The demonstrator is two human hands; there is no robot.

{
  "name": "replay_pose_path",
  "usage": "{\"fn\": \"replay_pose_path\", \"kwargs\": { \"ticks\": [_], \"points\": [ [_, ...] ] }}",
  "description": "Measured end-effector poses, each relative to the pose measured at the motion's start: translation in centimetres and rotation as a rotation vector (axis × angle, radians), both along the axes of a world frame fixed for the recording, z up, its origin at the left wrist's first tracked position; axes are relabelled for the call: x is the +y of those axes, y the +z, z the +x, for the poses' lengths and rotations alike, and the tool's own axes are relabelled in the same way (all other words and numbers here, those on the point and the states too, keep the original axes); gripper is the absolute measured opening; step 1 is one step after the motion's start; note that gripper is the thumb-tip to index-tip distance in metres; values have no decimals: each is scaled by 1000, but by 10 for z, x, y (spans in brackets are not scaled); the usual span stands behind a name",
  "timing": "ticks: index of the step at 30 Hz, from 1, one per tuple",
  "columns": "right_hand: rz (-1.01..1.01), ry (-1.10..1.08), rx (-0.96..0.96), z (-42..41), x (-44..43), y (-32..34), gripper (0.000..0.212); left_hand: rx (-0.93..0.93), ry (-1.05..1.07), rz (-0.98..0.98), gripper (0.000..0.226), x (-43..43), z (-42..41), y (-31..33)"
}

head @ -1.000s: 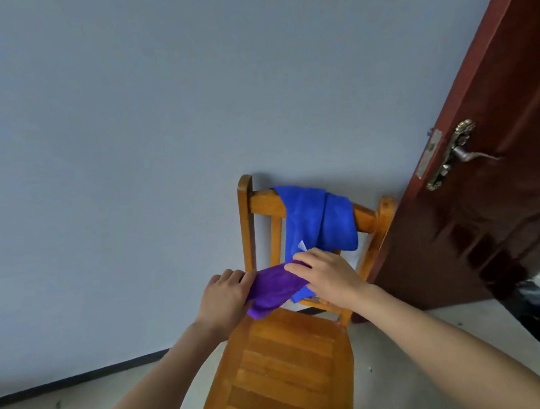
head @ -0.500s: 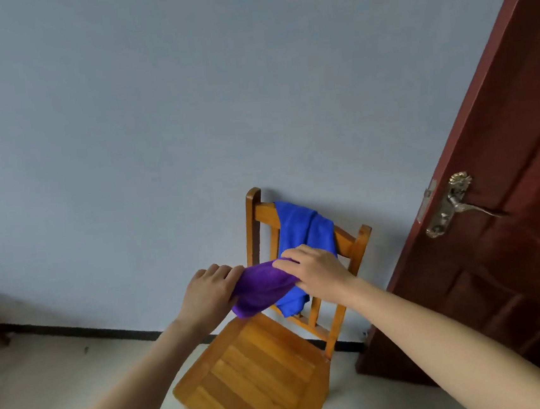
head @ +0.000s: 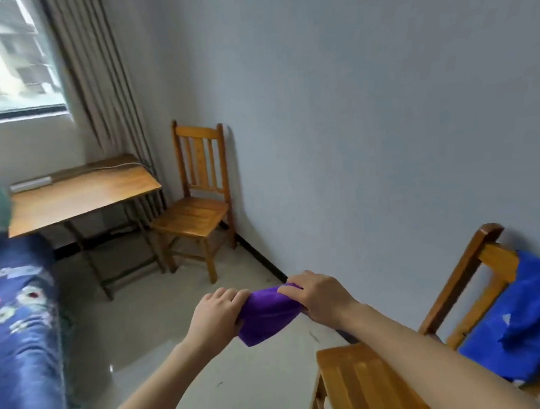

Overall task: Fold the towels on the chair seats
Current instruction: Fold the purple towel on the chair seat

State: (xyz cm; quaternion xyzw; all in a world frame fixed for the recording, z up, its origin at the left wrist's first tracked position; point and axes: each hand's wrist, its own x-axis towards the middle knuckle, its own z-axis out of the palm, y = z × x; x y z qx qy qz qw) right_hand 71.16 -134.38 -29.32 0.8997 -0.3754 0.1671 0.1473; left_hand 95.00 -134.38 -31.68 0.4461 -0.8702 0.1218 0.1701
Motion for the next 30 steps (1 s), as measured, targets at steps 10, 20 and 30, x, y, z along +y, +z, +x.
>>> {"fn": "replay_pose_path", "kwargs": {
  "ticks": [10,20,30],
  "points": [
    [28,472,23,237,-58,-8,40,22,430,-1,77,47,215,-9],
    [93,637,43,418,-94,-36,36,19,613,102,74,50,373,-28],
    [85,812,118,510,-198,-54,52,57,746,173,69,-22,435,-46]
  ]
}}
